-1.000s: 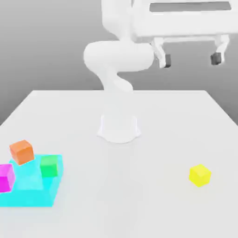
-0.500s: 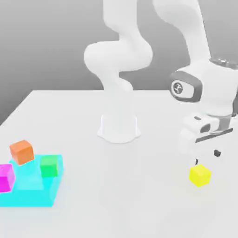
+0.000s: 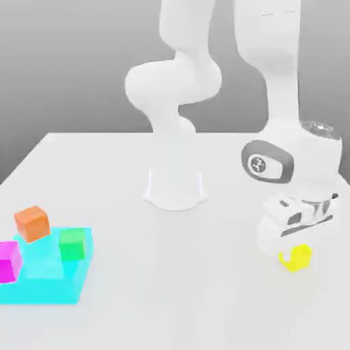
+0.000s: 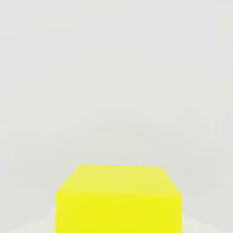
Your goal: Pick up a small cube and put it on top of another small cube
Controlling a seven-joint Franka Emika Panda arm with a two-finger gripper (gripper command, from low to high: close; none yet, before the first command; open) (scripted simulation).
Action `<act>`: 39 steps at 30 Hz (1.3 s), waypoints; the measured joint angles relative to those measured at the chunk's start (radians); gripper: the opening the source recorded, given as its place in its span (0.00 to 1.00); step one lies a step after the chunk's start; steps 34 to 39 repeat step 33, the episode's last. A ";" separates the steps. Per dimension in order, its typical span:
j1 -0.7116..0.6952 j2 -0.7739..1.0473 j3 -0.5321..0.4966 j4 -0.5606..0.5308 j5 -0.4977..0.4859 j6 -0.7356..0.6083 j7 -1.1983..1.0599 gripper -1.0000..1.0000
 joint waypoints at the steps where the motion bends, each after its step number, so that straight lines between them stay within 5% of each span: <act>1: -0.019 -0.036 0.028 -0.008 0.039 -0.026 -0.029 0.00; 4: -0.077 -0.129 0.027 -0.022 0.117 -0.100 -0.139 0.00; 11: -0.355 -0.276 -0.120 -0.017 0.122 -0.238 -0.448 0.00; 23: -0.674 -0.486 -0.516 -0.005 0.084 -0.463 -0.970 0.00; 29: -0.682 -0.348 -0.575 -0.030 0.137 -0.307 -1.063 0.00; 30: -0.681 -0.320 -0.577 -0.034 0.145 -0.274 -1.070 1.00; 39: -0.681 -0.320 -0.577 -0.034 0.145 -0.274 -1.070 1.00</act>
